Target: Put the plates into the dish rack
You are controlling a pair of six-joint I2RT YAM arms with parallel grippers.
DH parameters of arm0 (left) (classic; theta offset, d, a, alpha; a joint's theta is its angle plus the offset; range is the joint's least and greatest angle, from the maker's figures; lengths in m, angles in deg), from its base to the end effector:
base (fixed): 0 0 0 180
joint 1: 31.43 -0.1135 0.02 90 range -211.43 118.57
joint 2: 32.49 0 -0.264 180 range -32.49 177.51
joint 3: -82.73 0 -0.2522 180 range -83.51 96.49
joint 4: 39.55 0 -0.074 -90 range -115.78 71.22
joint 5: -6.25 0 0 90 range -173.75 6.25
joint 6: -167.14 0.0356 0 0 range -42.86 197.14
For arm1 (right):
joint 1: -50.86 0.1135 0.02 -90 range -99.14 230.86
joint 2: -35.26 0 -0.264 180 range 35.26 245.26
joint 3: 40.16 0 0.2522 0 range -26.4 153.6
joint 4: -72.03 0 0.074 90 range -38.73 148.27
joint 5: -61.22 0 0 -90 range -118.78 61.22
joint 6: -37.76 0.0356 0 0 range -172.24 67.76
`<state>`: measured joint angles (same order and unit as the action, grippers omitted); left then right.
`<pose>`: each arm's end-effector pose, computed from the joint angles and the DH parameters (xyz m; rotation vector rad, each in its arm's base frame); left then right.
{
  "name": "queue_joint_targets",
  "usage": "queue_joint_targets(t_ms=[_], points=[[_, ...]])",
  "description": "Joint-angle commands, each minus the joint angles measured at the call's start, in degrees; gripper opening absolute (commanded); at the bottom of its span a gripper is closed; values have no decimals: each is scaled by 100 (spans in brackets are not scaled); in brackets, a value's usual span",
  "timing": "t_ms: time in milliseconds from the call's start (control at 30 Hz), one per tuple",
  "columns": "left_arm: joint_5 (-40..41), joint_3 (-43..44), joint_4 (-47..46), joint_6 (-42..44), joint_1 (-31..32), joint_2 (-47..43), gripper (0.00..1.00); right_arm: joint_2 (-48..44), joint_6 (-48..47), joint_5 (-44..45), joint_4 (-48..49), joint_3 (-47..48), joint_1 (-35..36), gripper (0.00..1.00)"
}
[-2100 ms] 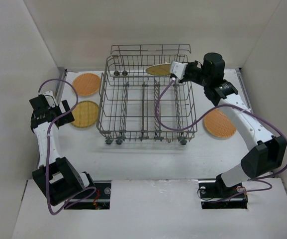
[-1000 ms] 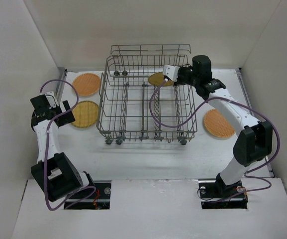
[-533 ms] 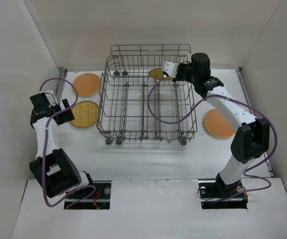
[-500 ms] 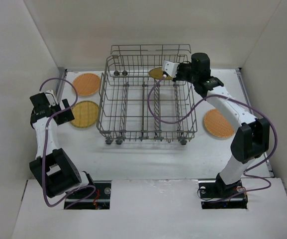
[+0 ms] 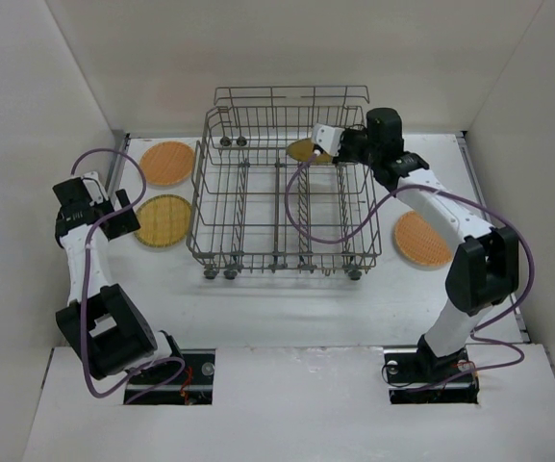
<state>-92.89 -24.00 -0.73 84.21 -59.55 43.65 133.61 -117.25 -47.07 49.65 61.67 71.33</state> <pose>0.2586 0.1318 0.2846 -0.3375 2.2659 0.1359 0.3821 0.1546 0.3551 -1.4328 1.2323 -0.2288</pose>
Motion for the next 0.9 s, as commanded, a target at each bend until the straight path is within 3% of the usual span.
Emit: queue_joint_targets(t_ms=[0,300,367,400,467,567,733,867], points=[[-96,211,-89,93,-75,-38,100,-122,41,-193,256,-272,128,0],[-114,281,-124,84,-49,50,100,-184,120,-79,159,-984,313,3],[-114,307,-124,84,-40,76,100,-88,156,-9,115,-1011,322,10],[-114,325,-124,84,-40,85,100,-61,182,26,98,-1011,322,23],[-114,342,-124,75,-40,94,100,-44,339,9,19,-950,322,34],[-114,369,-142,75,-32,138,100,-262,611,-218,-60,-897,304,76],[-114,290,-317,-21,109,340,100,-912,805,-281,-87,-1011,322,90],[-201,184,-633,-153,127,638,100,-1387,1016,-202,-113,-985,427,91]])
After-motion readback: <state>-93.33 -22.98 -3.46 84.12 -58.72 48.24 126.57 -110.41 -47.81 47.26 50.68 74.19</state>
